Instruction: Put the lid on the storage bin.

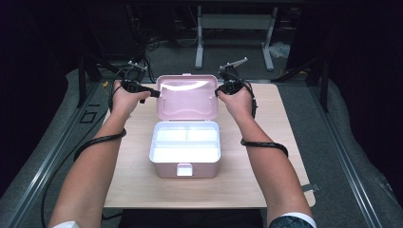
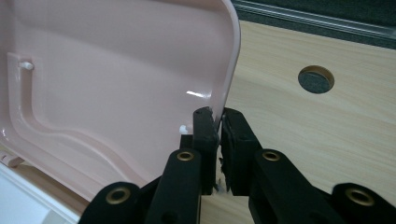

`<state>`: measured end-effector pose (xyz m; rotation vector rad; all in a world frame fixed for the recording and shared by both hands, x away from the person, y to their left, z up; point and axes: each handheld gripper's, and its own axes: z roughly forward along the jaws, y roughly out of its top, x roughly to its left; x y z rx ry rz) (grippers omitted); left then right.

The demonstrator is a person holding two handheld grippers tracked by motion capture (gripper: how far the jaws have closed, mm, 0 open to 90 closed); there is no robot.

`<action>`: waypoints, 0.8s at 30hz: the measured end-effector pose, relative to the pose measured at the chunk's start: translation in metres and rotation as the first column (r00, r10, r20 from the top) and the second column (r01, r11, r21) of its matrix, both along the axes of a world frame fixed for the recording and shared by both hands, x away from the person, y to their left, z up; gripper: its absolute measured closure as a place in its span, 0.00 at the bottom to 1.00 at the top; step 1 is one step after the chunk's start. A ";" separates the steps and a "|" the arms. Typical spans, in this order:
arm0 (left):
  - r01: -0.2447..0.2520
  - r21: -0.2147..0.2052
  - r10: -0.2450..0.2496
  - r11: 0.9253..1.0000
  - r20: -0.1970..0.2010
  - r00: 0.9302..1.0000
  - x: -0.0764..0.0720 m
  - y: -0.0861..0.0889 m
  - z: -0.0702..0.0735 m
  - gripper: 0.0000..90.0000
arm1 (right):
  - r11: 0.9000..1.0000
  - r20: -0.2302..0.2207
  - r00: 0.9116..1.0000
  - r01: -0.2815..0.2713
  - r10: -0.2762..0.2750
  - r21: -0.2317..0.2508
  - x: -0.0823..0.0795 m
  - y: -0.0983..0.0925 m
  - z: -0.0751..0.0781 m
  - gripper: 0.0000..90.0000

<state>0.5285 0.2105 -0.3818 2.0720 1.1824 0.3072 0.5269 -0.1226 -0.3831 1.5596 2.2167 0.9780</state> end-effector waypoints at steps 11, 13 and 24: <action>-0.031 -0.053 0.030 0.998 -0.019 0.999 0.017 -0.005 -0.013 0.80 | 1.000 0.011 1.000 -0.012 0.012 0.016 -0.004 -0.002 0.001 0.94; -0.031 -0.038 0.030 0.999 -0.021 0.999 0.017 -0.006 -0.012 0.84 | 1.000 0.013 1.000 -0.018 0.018 0.014 -0.004 -0.001 0.001 0.94; -0.023 -0.055 0.021 0.998 -0.040 0.999 0.016 -0.005 -0.006 0.86 | 0.997 -0.003 1.000 -0.018 0.018 0.069 0.006 -0.010 -0.007 0.74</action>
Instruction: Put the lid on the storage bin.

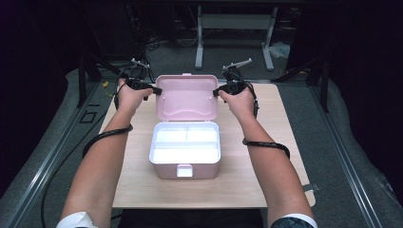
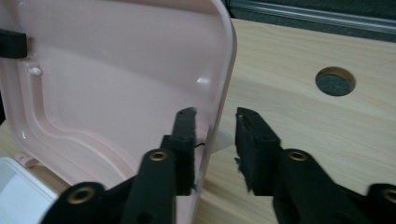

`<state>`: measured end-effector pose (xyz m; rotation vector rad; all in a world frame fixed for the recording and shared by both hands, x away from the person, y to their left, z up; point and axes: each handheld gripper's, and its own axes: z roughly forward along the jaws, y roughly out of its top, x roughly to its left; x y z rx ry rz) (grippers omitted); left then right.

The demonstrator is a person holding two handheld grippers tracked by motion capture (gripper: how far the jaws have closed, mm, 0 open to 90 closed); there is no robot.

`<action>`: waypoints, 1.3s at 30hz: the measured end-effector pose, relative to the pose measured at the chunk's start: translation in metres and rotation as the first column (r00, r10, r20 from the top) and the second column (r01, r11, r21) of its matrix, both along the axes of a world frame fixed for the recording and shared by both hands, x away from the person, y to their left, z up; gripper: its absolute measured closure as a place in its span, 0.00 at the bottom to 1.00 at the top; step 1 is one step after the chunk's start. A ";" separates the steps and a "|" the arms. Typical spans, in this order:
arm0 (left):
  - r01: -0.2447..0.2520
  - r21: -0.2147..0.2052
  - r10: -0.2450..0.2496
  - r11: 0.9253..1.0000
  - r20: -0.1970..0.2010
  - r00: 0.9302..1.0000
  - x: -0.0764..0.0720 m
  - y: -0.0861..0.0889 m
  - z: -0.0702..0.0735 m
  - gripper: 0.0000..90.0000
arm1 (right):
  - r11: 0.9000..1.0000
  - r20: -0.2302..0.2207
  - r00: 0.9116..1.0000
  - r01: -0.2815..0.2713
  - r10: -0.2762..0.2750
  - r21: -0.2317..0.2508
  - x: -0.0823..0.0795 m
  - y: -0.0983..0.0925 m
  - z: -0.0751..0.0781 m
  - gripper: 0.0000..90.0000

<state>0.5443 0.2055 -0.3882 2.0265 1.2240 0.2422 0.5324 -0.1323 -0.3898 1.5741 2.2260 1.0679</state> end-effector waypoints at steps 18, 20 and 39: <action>0.067 -0.105 -0.061 0.992 0.063 0.996 -0.015 0.013 0.008 0.83 | 0.985 0.037 0.995 -0.098 0.093 0.141 -0.004 -0.003 0.006 0.69; 0.081 -0.095 -0.073 0.992 0.082 0.994 -0.020 0.013 0.012 0.82 | 0.986 0.063 0.994 -0.094 0.086 0.137 -0.009 -0.002 0.008 0.69; 0.174 -0.079 -0.159 0.982 0.174 0.972 -0.064 0.015 0.034 0.70 | 0.990 0.197 0.972 -0.136 0.127 0.036 -0.055 0.004 0.036 0.68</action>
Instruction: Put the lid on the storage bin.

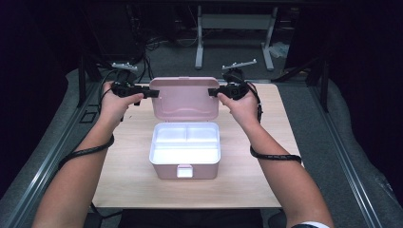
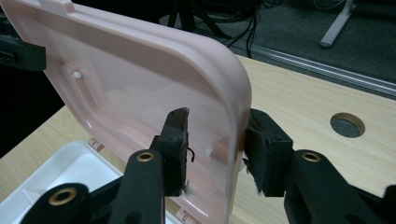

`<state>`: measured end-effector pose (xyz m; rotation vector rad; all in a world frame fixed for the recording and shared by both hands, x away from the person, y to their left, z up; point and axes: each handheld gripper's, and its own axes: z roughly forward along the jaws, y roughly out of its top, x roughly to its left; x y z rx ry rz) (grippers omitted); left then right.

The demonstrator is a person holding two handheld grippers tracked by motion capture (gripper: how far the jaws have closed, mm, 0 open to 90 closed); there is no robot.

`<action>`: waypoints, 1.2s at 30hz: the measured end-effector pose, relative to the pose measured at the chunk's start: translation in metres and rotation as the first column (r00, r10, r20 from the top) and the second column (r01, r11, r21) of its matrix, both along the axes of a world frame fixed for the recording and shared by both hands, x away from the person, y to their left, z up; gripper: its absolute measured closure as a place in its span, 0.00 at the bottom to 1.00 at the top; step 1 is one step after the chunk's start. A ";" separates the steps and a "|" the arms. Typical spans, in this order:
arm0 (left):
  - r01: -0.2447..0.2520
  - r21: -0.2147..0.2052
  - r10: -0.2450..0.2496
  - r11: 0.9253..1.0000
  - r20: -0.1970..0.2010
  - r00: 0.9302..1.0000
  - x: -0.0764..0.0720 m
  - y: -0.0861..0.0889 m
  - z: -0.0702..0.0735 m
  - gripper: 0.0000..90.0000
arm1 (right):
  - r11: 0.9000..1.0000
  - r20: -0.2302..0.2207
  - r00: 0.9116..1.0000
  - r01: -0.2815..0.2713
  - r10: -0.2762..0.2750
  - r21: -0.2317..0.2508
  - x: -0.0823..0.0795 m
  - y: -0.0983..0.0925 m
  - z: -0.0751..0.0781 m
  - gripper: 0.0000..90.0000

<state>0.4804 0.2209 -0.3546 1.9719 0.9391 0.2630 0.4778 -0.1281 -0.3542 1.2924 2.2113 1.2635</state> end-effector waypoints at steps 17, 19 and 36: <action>0.041 0.059 -0.044 0.997 0.062 0.997 -0.027 -0.002 0.013 0.58 | 0.998 0.028 0.998 -0.048 0.049 -0.035 -0.027 -0.006 0.013 0.65; 0.038 0.050 -0.041 0.998 0.069 0.997 -0.030 -0.001 0.016 0.58 | 0.998 0.027 0.998 -0.058 0.059 -0.034 -0.029 -0.006 0.014 0.65; 0.080 0.084 -0.089 0.993 0.105 0.991 -0.063 -0.004 0.020 0.58 | 0.993 0.040 0.994 -0.098 0.100 -0.064 -0.058 -0.006 0.019 0.62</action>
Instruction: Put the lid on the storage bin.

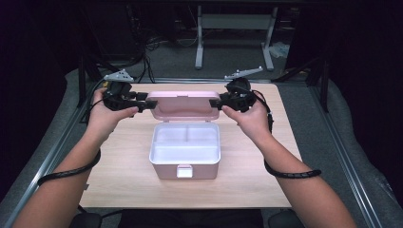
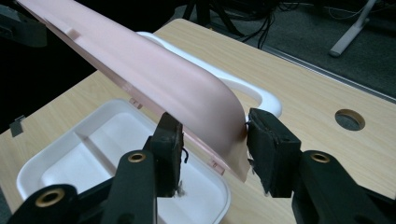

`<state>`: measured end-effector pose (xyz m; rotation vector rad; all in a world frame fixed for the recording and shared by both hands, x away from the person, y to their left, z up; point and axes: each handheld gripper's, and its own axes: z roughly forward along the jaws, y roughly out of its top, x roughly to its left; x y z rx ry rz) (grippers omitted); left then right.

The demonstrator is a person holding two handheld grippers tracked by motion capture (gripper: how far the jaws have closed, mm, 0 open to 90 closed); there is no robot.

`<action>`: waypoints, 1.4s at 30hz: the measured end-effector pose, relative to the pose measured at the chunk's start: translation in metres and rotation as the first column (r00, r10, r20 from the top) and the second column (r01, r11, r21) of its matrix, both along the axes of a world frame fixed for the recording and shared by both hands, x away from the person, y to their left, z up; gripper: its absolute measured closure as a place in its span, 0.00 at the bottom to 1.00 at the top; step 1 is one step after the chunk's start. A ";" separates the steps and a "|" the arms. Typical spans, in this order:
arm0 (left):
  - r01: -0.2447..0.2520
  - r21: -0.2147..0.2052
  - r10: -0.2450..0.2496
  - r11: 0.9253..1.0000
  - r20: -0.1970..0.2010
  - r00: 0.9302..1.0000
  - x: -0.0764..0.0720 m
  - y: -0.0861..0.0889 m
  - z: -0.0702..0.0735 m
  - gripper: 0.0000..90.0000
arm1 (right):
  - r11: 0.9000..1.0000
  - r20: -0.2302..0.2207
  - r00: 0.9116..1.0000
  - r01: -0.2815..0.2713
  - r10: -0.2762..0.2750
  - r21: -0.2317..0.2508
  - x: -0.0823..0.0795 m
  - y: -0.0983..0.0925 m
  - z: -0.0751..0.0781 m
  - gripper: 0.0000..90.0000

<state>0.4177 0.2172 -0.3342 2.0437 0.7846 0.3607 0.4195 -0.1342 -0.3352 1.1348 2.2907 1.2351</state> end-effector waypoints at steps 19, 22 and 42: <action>0.028 0.063 -0.029 0.998 0.004 1.000 -0.033 -0.002 -0.010 0.57 | 0.999 -0.012 0.998 -0.054 0.054 0.006 -0.039 -0.007 -0.011 0.57; 0.028 0.065 -0.028 0.997 0.001 1.000 -0.042 -0.002 -0.015 0.55 | 0.998 -0.015 0.998 -0.063 0.063 0.025 -0.046 -0.010 -0.016 0.56; 0.057 0.084 -0.058 0.995 0.010 0.998 -0.092 0.005 -0.059 0.56 | 0.995 -0.005 0.995 -0.104 0.104 -0.007 -0.090 -0.014 -0.062 0.54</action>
